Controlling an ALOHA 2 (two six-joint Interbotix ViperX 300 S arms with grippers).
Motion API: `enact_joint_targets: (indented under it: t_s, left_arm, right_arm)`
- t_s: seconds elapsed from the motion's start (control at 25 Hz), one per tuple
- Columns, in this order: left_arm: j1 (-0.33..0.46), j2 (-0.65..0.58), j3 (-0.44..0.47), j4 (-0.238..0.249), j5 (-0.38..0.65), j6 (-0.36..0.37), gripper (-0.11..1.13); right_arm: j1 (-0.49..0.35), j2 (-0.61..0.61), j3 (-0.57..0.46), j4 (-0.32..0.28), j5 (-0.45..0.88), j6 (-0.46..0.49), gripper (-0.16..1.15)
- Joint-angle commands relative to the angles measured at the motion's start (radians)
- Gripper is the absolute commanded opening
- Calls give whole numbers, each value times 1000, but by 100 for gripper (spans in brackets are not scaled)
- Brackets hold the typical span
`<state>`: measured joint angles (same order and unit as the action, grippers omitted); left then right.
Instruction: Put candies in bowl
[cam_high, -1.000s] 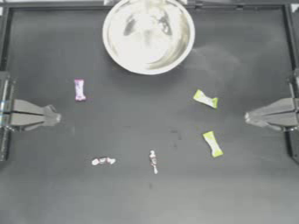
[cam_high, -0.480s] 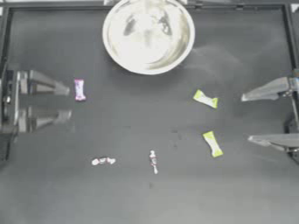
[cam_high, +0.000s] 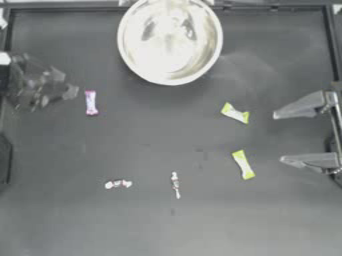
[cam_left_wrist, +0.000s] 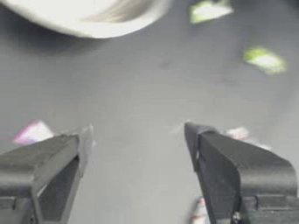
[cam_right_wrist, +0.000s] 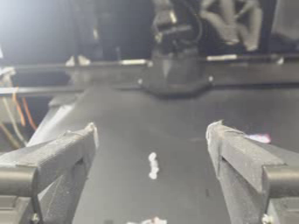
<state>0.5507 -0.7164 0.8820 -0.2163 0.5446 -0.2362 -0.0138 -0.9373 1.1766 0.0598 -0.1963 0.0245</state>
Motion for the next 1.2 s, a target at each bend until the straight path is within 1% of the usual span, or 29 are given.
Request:
enact_joint_targets:
  t_s: [0.04,0.08,0.16,0.24,0.28,0.52,0.68,0.84,0.96,1.12,1.2]
  left_arm:
    - [2,89,-77,140,78,-112,95]
    - [0,109,-89,183,103,-153,95]
    - [-2,141,-106,245,147,-227,95]
    - [-14,161,-110,288,164,-279,95]
    - [-18,167,-109,298,169,-298,95]
    - [-20,216,-91,304,170,-416,95]
    - [-28,268,-94,308,169,-453,94]
    - [-29,325,-103,316,158,-526,94]
    - [-41,367,-114,325,156,-554,94]
    - [-52,430,-129,331,153,-580,93]
    - [-51,457,-135,347,141,-604,93]
  right_arm:
    - [-14,3,-21,5,20,0,101]
    - [-18,3,-20,6,28,0,101]
    - [-28,2,-18,14,38,0,101]
    - [-32,2,-12,15,38,0,101]
    - [-35,3,-9,15,38,0,101]
    - [-49,3,0,17,40,0,101]
    - [-49,3,0,17,41,0,101]
    - [-51,3,-3,15,60,0,101]
    - [-57,3,0,15,66,2,101]
    - [-61,3,0,34,66,0,101]
    - [-61,3,0,35,71,0,101]
